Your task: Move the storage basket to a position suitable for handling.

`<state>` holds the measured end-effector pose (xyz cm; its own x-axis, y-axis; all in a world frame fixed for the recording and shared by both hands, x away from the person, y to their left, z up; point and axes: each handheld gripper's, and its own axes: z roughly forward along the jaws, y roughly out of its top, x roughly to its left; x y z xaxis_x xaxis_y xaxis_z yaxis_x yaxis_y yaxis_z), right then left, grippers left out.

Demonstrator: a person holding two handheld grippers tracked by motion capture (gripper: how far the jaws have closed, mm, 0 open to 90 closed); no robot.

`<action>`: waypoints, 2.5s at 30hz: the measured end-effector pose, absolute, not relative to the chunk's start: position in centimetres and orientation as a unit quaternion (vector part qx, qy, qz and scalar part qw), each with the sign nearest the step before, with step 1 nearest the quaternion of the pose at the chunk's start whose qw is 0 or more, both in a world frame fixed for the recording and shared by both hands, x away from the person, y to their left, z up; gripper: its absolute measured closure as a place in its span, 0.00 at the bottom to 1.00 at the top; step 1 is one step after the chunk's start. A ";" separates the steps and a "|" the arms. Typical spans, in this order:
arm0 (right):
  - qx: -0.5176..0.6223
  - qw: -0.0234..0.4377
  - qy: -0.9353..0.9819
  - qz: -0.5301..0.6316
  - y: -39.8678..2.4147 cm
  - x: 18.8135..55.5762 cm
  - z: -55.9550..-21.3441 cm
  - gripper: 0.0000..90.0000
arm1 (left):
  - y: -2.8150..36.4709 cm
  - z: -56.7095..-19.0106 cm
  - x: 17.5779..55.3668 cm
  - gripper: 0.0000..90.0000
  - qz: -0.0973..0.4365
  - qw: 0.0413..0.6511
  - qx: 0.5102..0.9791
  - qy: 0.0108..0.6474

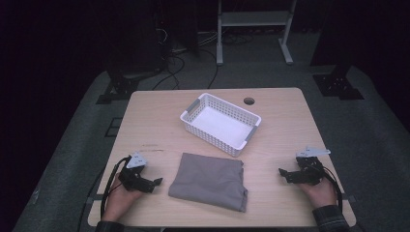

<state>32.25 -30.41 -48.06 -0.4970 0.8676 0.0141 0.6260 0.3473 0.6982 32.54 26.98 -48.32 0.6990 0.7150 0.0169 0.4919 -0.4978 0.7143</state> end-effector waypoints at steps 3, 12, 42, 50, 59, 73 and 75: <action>0.462 0.183 0.800 0.335 -30.3 32.2 -47.7 0.14 | 27.0 -48.3 32.5 0.00 0.157 0.354 0.851 0.354; 0.450 0.169 0.805 0.348 -30.0 32.3 -46.9 0.15 | 27.0 -48.3 32.5 0.00 0.157 0.354 0.851 0.355; 0.402 0.162 0.816 0.382 -27.2 33.8 -43.3 0.16 | 27.0 -48.3 32.5 0.00 0.158 0.354 0.851 0.355; 0.392 0.157 0.820 0.387 -26.3 34.4 -42.8 0.17 | 27.0 -48.3 32.5 0.00 0.158 0.354 0.851 0.355; 0.381 0.152 0.822 0.395 -25.4 34.9 -42.1 0.20 | 27.0 -48.3 32.5 0.00 0.158 0.354 0.851 0.355; 0.358 0.142 0.824 0.415 -23.2 36.0 -40.4 0.27 | 27.0 -48.3 32.5 0.00 0.158 0.354 0.851 0.355; 0.354 0.142 0.825 0.416 -22.9 36.1 -40.3 0.29 | 27.0 -48.3 32.5 0.00 0.158 0.354 0.851 0.355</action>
<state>36.09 -22.87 -40.27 -0.7085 0.7031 0.0602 0.4662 0.4022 0.7880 32.54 26.98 -48.32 0.6987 0.7152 0.0170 0.4920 -0.4976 0.7144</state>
